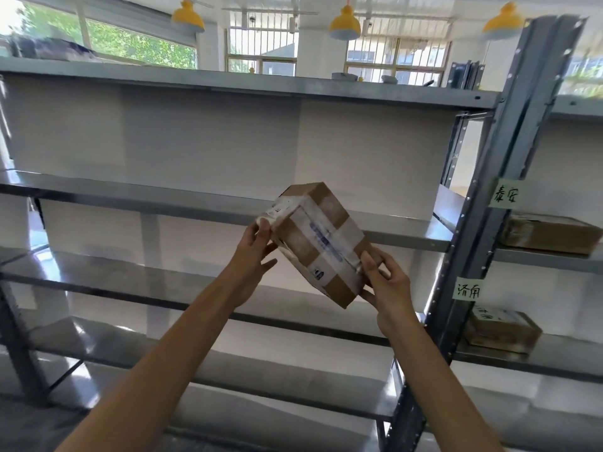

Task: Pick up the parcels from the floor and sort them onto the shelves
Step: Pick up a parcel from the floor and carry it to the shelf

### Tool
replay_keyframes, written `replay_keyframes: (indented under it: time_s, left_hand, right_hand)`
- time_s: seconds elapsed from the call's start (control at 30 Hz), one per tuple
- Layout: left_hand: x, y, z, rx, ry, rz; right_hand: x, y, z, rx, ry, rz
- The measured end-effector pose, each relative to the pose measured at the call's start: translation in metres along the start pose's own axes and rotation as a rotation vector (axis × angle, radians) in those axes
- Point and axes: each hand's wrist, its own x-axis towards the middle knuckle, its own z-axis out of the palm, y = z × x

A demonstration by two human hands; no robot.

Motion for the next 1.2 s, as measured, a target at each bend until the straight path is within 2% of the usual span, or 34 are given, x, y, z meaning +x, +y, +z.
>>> replay_keyframes:
  time_s: [0.1,0.3,0.63,0.9,1.2]
  left_hand:
    - [0.000,0.002,0.009,0.029,0.019,0.046]
    - [0.013,0.009,0.028,0.103,-0.049,0.135]
    - [0.028,0.002,0.067,0.133,0.013,0.142]
    - [0.033,-0.004,0.080,0.134,0.040,0.168]
    - [0.033,-0.008,0.089,0.050,-0.045,0.165]
  right_hand:
    - [0.000,0.001,-0.005,0.001,-0.006,0.042]
    - [0.005,0.000,-0.021,0.040,-0.002,0.134]
    - [0.017,-0.006,-0.049,0.083,0.008,0.188]
    - [0.019,0.000,-0.061,0.241,-0.099,0.338]
    - [0.028,0.010,-0.068,0.367,-0.174,0.486]
